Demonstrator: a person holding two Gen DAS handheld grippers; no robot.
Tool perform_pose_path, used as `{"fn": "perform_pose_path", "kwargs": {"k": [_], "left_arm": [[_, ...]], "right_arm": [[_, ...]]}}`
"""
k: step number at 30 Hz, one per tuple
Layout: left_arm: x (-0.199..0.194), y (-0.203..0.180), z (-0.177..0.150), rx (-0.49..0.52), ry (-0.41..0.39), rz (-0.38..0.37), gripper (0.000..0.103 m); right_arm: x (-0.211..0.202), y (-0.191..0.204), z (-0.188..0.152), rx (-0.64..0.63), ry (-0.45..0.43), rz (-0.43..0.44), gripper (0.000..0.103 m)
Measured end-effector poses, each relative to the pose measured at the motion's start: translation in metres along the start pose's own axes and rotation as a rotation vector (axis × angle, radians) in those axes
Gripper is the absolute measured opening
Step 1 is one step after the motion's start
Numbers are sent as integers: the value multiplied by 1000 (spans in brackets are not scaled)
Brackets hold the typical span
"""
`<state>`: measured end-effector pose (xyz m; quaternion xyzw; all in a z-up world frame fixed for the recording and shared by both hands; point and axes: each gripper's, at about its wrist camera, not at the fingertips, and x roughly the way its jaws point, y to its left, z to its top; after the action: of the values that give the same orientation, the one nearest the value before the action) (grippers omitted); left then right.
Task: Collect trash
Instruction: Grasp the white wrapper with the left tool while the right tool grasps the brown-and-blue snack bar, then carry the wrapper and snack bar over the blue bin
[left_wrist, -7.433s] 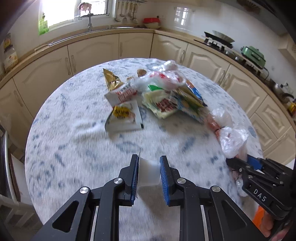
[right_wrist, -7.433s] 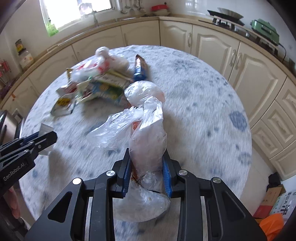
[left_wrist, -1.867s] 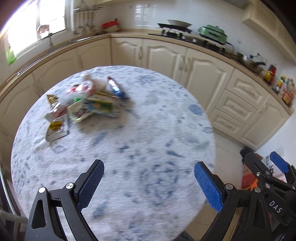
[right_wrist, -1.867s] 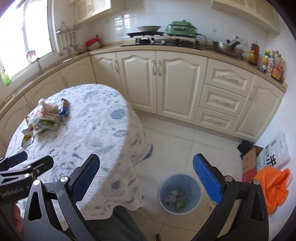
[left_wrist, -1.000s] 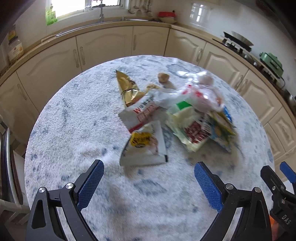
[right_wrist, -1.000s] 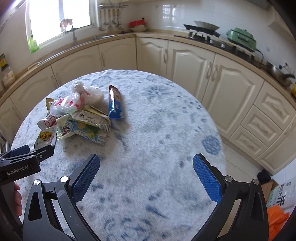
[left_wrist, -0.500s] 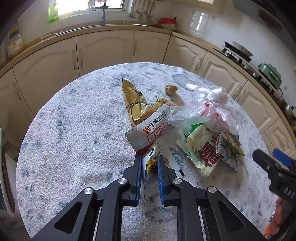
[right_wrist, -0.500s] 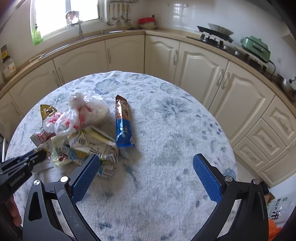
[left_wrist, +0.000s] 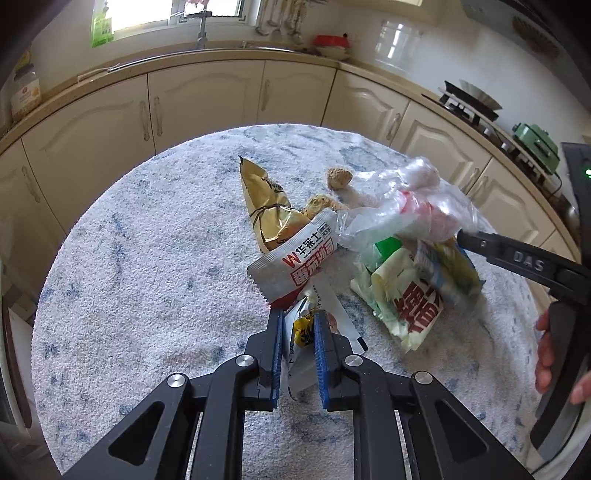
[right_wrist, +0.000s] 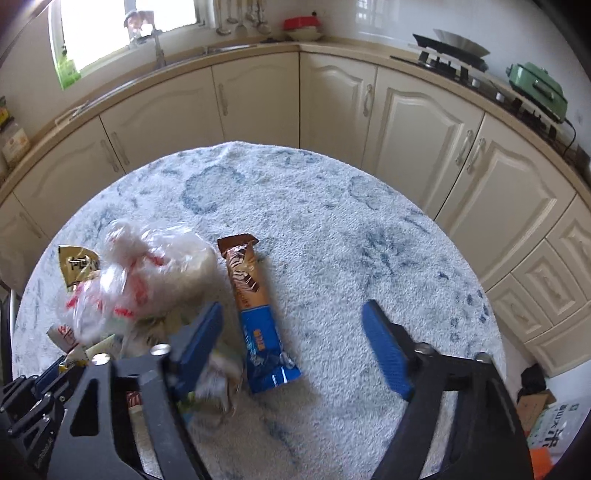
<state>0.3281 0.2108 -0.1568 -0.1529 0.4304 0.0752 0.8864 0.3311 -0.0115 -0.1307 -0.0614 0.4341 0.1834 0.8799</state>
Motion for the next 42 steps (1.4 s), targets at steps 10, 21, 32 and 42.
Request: {"fn": "perform_pose_path", "kwargs": {"k": [10,21,32,42], "left_arm": [[-2,-1,-2,-3,-1,9,11],[-33,-15,-15,29,-31,18,11],[-80,-42,-48,88,-54,-13,11],[-110,-99,-71,205,-64,-91,11]], "right_arm": [[14,14,-12,-68,80,71,19],[-20,-7,-46,-17,83,106,19],[-74,-27,-89,38,40,145,19],[-119,-73,-130,131,-3,130,19]]}}
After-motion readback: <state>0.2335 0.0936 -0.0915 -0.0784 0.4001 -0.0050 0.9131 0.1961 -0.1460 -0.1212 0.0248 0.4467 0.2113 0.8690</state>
